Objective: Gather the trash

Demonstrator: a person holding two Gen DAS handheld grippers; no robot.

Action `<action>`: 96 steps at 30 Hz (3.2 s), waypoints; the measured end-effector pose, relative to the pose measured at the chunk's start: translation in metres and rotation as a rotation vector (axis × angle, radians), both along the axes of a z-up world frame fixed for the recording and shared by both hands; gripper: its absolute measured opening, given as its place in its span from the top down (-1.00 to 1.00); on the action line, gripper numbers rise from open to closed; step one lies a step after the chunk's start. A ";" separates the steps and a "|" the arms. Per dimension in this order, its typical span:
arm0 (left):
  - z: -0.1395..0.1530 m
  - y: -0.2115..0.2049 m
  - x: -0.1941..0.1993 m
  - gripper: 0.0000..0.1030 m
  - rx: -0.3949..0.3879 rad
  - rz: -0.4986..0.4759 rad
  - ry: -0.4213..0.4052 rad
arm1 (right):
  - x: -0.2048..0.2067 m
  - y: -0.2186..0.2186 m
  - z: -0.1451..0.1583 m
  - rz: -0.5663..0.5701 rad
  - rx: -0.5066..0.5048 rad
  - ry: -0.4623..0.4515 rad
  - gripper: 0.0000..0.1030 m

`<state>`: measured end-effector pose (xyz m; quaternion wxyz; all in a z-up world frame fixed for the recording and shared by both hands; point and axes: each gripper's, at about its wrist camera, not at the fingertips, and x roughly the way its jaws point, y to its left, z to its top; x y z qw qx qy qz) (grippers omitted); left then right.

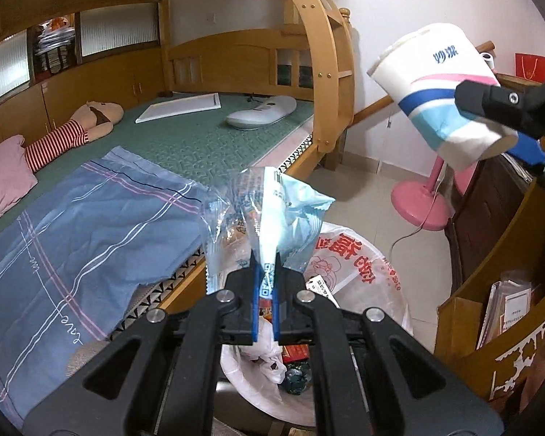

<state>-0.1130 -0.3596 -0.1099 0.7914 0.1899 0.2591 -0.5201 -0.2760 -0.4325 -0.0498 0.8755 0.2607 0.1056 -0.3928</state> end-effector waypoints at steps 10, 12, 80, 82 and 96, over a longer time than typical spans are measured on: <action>-0.003 -0.008 -0.006 0.39 0.015 0.005 -0.024 | -0.001 0.003 0.002 -0.008 -0.011 0.008 0.13; -0.004 -0.009 -0.008 0.03 0.025 0.004 -0.031 | -0.002 0.002 0.002 -0.012 -0.008 0.011 0.13; 0.081 0.094 -0.009 -0.94 -0.261 0.112 -0.180 | 0.019 0.064 -0.022 -0.462 -0.147 0.200 -0.94; 0.083 0.098 -0.011 -0.94 -0.268 0.103 -0.186 | 0.019 0.071 -0.020 -0.459 -0.157 0.190 -0.94; 0.088 0.115 -0.014 -0.94 -0.279 0.056 -0.164 | 0.022 0.088 -0.011 -0.445 -0.194 0.173 -0.94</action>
